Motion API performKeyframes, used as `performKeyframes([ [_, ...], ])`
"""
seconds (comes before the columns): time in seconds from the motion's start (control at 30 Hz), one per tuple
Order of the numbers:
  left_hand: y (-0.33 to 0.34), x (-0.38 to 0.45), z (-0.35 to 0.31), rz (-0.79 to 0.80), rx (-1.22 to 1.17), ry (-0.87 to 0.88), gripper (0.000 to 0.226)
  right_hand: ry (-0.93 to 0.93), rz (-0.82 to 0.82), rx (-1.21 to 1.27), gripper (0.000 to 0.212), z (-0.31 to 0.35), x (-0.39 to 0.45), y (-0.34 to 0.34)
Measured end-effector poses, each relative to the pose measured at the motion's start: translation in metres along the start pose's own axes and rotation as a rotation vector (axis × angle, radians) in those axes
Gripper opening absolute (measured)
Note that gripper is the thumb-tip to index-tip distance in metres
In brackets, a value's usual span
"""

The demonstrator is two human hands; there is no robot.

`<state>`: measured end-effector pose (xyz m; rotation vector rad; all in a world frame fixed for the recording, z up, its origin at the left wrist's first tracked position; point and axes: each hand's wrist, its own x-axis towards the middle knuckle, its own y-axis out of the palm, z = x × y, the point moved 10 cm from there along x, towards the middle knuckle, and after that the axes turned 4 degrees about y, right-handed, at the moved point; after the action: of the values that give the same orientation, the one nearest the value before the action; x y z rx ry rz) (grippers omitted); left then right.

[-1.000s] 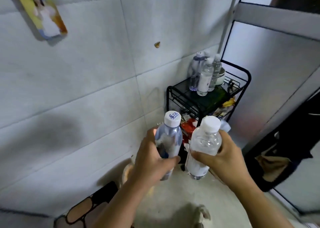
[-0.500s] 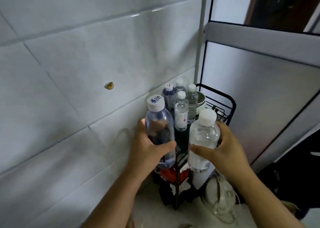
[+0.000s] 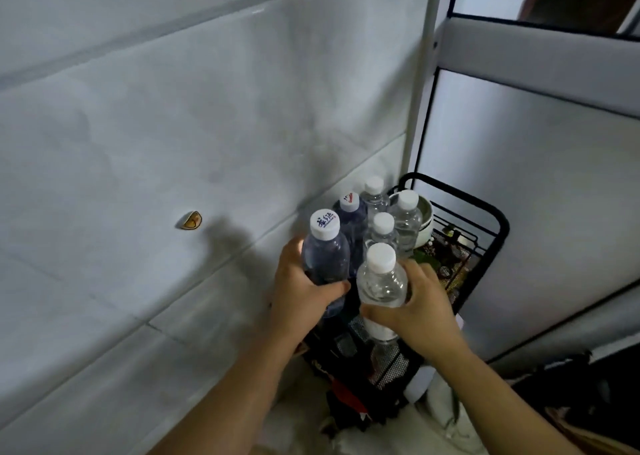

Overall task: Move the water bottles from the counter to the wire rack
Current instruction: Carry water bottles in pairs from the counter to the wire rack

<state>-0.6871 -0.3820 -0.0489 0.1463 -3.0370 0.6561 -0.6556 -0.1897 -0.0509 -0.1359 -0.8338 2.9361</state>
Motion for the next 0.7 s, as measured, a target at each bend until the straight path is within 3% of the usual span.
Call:
performKeyframes([
  [0.43, 0.032, 0.062, 0.062, 0.247, -0.055, -0.021, 0.066, 0.164, -0.146, 0.025, 0.073, -0.021, 0.033, 0.046],
  [0.7, 0.042, 0.066, 0.068, 0.264, -0.007, 0.030, 0.071, 0.215, -0.182, 0.007, 0.067, -0.034, 0.031, 0.055],
])
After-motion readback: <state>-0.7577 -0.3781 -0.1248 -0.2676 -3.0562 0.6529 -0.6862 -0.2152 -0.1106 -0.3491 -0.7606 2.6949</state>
